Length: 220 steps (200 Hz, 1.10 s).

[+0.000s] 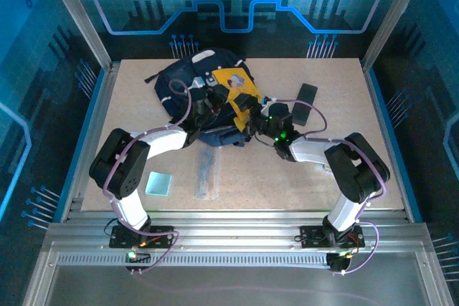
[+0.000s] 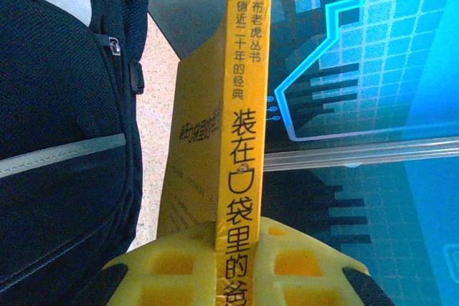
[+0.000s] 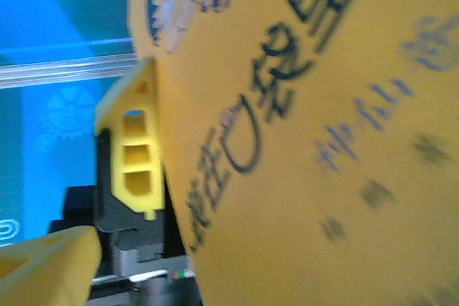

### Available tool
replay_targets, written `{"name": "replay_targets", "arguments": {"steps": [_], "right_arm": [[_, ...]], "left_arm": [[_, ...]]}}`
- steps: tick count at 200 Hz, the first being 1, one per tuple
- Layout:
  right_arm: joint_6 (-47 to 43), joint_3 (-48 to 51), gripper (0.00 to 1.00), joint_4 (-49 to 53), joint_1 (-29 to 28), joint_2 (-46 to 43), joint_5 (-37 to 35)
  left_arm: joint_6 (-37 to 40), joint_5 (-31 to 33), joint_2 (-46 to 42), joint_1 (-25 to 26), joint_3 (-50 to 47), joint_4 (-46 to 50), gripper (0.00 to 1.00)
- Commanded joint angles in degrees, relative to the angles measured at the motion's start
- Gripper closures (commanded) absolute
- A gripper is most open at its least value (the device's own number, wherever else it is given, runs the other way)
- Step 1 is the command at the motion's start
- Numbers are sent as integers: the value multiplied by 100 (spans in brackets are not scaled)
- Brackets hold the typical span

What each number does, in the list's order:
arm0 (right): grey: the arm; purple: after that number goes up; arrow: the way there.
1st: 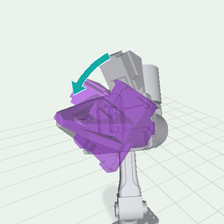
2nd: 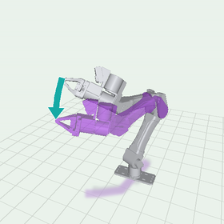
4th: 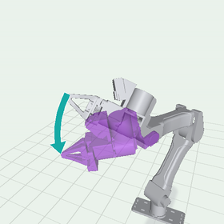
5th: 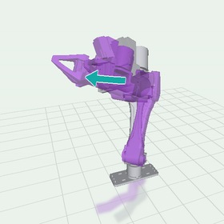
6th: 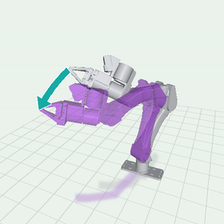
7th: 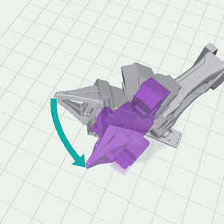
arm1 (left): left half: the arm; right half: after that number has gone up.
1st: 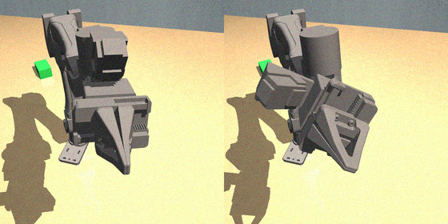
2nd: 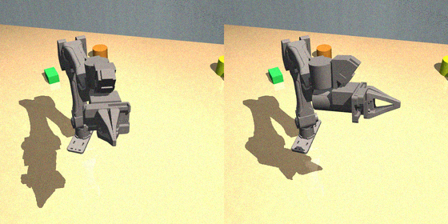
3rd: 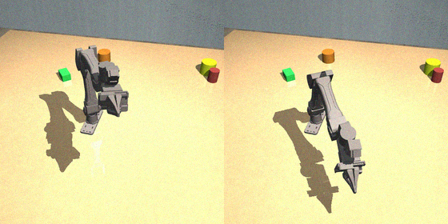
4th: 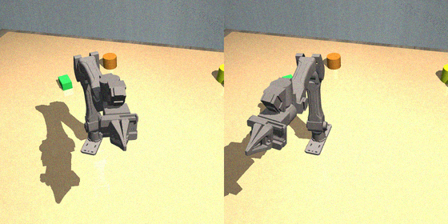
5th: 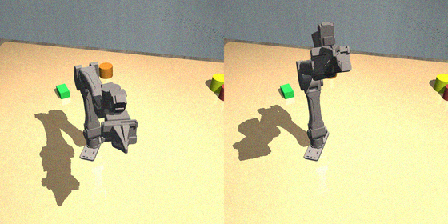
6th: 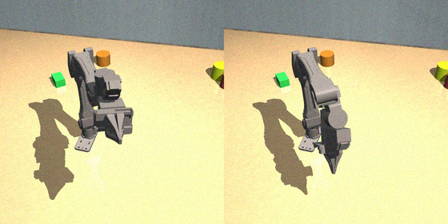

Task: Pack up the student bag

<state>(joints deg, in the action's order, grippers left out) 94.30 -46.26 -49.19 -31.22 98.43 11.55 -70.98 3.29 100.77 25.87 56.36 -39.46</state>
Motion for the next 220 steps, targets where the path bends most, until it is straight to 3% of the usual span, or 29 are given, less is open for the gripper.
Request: {"name": "replay_targets", "arguments": {"steps": [1,28,41,49,73,83,94,111,150,178,220], "right_arm": [[306,86,21,-1045,-20,75,-621],[-3,74,61,-450,30,-188,-720],[-170,48,91,-42,30,-350,-798],[-259,47,100,161,41,-438,-850],[-614,11,100,580,115,-642,-863],[-790,-21,100,864,166,-757,-856],[-1064,-85,100,1196,264,-868,-773],[-1542,-222,100,1716,509,-1021,-418],[-2665,-376,100,3162,1182,-1426,436],[-3534,-376,100,4297,1636,-1872,690],[-4552,-595,100,5719,2159,-2649,520]], "left_arm": [[-186,179,-464,32,-114,-785,100],[-145,225,-541,26,-260,-743,100],[-135,235,-556,32,-305,-726,100],[-119,225,-543,25,-325,-723,100],[-36,117,-532,27,-343,-685,97],[104,-41,-524,11,-296,-601,82],[365,-370,-510,-52,-118,-269,55],[978,-995,-502,-203,259,567,37],[3160,-1607,-437,-397,1301,2980,31],[4844,-1489,125,-390,2545,5073,30],[6270,-1137,1170,-347,3798,6576,30]]}}
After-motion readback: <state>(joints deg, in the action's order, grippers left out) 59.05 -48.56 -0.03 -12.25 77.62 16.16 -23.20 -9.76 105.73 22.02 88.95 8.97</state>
